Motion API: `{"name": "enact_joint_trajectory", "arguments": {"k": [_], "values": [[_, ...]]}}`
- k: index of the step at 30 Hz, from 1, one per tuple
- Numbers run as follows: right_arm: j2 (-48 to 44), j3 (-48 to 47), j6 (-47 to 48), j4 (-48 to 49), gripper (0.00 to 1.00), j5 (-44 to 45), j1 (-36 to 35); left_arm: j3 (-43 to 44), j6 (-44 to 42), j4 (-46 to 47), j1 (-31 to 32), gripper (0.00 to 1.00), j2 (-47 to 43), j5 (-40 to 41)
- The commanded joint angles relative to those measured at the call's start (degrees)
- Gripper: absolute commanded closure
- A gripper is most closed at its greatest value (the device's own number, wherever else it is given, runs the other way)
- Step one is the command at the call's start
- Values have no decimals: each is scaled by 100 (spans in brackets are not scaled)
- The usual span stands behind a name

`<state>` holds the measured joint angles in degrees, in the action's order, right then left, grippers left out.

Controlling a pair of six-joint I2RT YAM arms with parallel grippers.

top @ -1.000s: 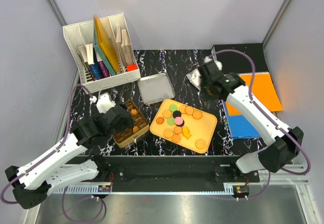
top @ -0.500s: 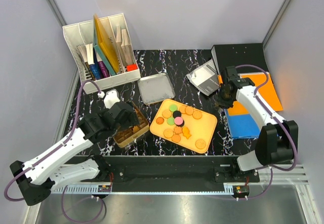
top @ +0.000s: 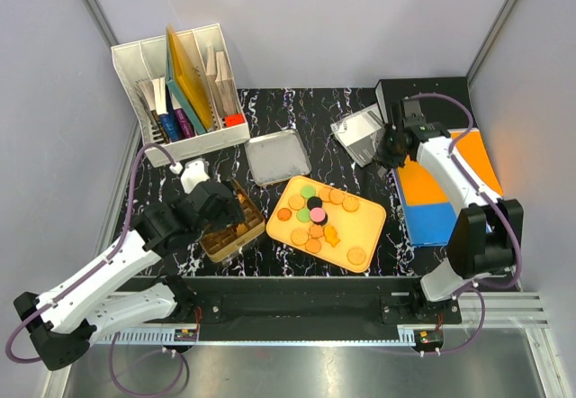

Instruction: Pack the cookies

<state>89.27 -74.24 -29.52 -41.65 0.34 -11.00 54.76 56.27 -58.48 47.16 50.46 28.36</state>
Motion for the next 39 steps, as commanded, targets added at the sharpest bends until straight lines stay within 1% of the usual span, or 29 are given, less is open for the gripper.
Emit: {"name": "enact_joint_trajectory", "arguments": {"k": [1,5,7,8,9,11,12,14,15,17,18,19,20,21,22,24,25,28,29,32,34,36,38,39], "values": [[389,-907,-19,237,95,-184,28,184,-64,3,-22,1,-106,-59],[537,-1162,15,561,94,-227,11,53,85,-111,-22,1,-211,47],[1055,-1417,130,544,93,-297,19,34,103,-85,-40,1,-203,47],[1292,-1705,191,509,92,-306,28,52,138,-85,-40,1,-142,47],[1764,-1865,201,439,92,-324,20,69,147,-93,-40,1,-115,56],[2241,-2294,183,360,90,-368,37,166,156,-93,-49,1,-10,56],[2644,-2427,166,307,87,-377,37,192,156,-111,-57,1,17,56],[2954,-2753,87,289,82,-394,90,254,165,-164,-57,1,43,64],[3216,-2841,60,289,73,-420,98,263,174,-164,-57,1,52,73],[3438,-3148,95,210,63,-368,107,237,200,-199,-75,1,34,73],[3604,-3245,113,88,60,-307,107,228,217,-208,-66,1,26,73],[3658,-3368,139,43,54,-211,107,228,252,-251,-75,1,17,82],[3693,-3387,148,25,51,-184,116,219,270,-252,-75,1,-1,91],[3702,-3387,148,16,48,-148,116,210,279,-260,-84,1,-18,100],[3702,-3361,131,8,41,-79,116,193,279,-261,-92,1,-27,117],[3641,-3299,87,16,36,-60,125,175,279,-243,-127,1,-27,108],[3597,-3247,17,25,31,-52,125,184,227,-208,-128,1,16,100],[3317,-3133,-115,16,23,-52,125,210,148,-103,-163,1,139,38],[3133,-3088,-133,25,15,-51,125,210,130,-76,-172,1,166,12],[2668,-2887,-221,25,9,-113,116,228,-72,117,-180,1,236,-146],[2412,-2676,-230,25,9,-183,46,228,-160,222,-189,1,245,-190],[2051,-2526,-143,16,10,-218,-68,228,-213,336,-198,1,254,-217],[1692,-2289,86,25,12,-306,-357,219,-283,407,-242,1,280,-278],[1568,-2071,174,25,14,-393,-463,228,-301,468,-259,1,315,-296]]}}
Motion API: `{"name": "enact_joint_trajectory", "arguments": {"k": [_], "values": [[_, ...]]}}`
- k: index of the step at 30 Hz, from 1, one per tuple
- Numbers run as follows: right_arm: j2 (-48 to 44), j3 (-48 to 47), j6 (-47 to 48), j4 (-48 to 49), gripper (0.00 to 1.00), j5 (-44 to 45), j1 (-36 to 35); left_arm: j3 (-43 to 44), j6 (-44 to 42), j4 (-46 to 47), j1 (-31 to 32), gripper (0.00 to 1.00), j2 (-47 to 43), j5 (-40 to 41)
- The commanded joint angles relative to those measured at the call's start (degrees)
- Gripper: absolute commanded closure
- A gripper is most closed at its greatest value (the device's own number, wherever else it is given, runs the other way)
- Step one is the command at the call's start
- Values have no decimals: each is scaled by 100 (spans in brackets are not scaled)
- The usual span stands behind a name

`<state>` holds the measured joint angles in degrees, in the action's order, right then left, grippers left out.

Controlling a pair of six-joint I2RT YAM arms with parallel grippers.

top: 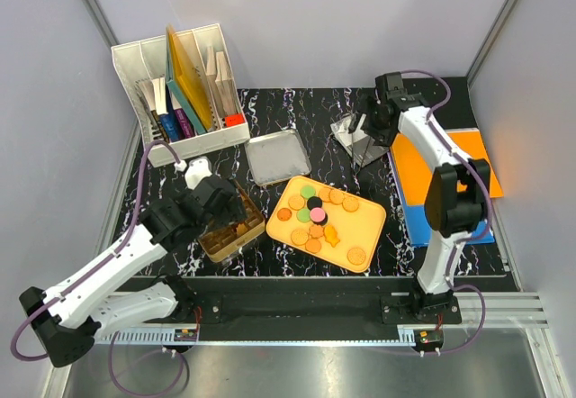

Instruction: Pack the cookies

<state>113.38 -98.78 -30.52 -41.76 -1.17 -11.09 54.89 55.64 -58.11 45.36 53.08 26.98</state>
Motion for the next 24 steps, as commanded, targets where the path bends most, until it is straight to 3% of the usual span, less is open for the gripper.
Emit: {"name": "enact_joint_trajectory", "arguments": {"k": [1,8,10,14,19,24], "values": [[-975,508,405,36,15,-270,-708,258,-298,484,-106,1,88,-237],[-2756,1966,443,291,22,-288,-1431,592,-554,1195,-974,1,974,-956],[-3354,2441,372,378,24,-261,-1431,803,-545,1556,-1405,1,1519,-1335],[-4261,3284,345,703,27,-584,-1431,1610,-755,1750,-1785,4,2714,-1248],[-4974,3787,302,1038,31,-630,-1431,3157,-1564,1610,-1970,13,4505,-783],[-5001,3972,91,1029,35,-876,-1431,4186,-1828,1460,-2172,28,5527,-660]]}}
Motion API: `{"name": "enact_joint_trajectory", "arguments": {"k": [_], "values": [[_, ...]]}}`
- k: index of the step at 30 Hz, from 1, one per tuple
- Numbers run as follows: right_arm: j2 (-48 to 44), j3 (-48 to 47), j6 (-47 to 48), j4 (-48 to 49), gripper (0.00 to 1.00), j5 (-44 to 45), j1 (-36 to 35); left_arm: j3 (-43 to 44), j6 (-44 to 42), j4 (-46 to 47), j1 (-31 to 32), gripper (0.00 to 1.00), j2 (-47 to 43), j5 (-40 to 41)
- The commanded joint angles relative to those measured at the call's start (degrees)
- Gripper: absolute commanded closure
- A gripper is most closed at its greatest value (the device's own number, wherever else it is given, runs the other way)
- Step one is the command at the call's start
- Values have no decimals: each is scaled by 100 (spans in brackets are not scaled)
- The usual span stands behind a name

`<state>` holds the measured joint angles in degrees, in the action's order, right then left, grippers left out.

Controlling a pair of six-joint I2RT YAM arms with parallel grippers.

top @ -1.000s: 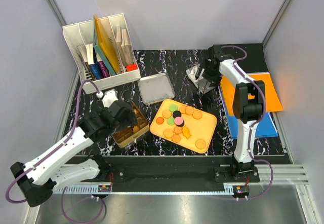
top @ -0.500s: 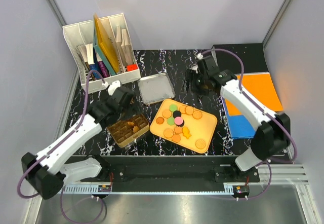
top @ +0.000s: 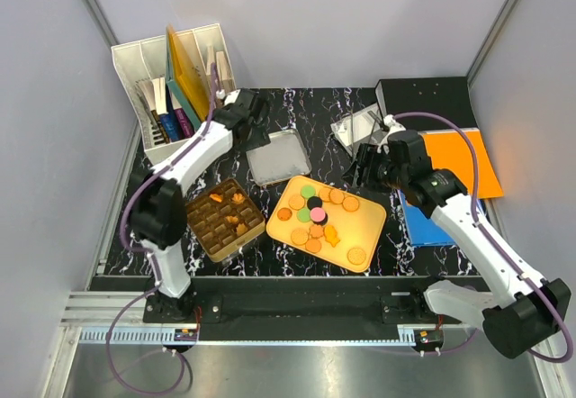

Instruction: Pack the cookies

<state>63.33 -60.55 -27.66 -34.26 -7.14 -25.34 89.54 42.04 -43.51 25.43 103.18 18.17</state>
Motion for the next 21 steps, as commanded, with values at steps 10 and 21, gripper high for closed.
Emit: {"name": "enact_joint_trajectory", "arguments": {"k": [10,21], "values": [[109,246,-398,297,43,-139,-6,249,-495,606,-539,44,1301,20],[232,369,-407,306,44,-156,-6,-261,-390,1424,-592,46,1600,-525]]}}
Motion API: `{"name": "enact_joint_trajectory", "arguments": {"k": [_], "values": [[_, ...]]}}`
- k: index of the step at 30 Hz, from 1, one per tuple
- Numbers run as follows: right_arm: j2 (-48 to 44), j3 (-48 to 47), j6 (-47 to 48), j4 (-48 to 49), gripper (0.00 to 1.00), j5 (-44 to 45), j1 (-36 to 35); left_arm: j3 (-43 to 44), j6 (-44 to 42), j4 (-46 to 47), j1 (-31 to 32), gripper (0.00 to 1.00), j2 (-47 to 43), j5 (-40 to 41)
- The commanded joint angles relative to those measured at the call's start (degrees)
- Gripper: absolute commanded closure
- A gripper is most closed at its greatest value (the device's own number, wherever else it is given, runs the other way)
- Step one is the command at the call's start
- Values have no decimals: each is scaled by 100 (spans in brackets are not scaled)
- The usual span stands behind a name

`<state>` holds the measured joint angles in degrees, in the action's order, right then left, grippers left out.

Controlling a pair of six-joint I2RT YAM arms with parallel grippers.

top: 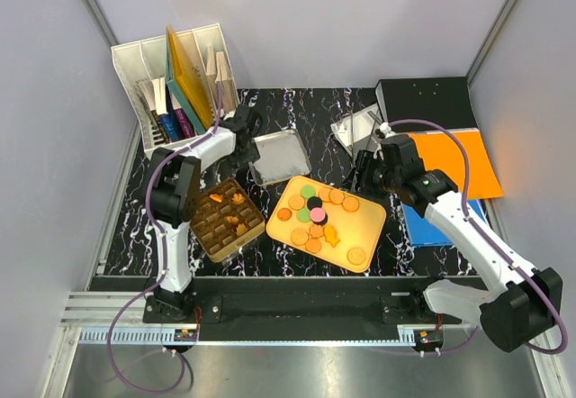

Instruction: Pack the cookies

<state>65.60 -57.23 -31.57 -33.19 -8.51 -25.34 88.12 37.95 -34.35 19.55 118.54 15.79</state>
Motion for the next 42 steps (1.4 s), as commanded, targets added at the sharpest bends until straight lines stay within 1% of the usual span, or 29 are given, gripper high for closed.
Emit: {"name": "enact_joint_trajectory", "arguments": {"k": [1,4,8,9,11,12,14,15,19,24,31,36,38,41,42], "values": [[-4,72,2,208,43,-1,-6,-137,28,552,-4,46,64,-313],[14,116,11,208,43,-19,-6,-163,2,570,5,48,125,-410],[49,133,19,208,44,-45,-14,-215,-95,561,-4,56,169,-445],[49,133,20,208,43,-36,-6,-251,-87,569,5,60,161,-445],[49,142,28,208,43,-36,-6,-347,-69,570,5,64,143,-410],[49,142,28,208,43,-36,-6,-383,-69,587,-4,70,134,-402],[40,168,20,199,44,-45,-6,-470,-69,578,5,77,108,-428],[32,169,20,208,44,-45,-6,-497,-78,587,-4,83,90,-436],[5,195,28,216,44,-63,-6,-620,-60,605,5,99,-41,-489],[-65,169,81,217,44,-54,-6,-647,-16,640,57,100,-629,-489],[-127,19,230,217,44,-1,-6,-181,-16,543,286,100,-1455,-674],[-214,-25,239,216,41,16,-6,-75,10,368,479,100,-1948,-770],[-258,-25,204,208,41,8,-6,-101,10,315,541,100,-2282,-753],[-346,19,-33,234,43,86,3,-163,28,201,594,100,-2783,-736],[-381,45,-138,251,45,121,3,-215,28,140,611,100,-3045,-727]]}}
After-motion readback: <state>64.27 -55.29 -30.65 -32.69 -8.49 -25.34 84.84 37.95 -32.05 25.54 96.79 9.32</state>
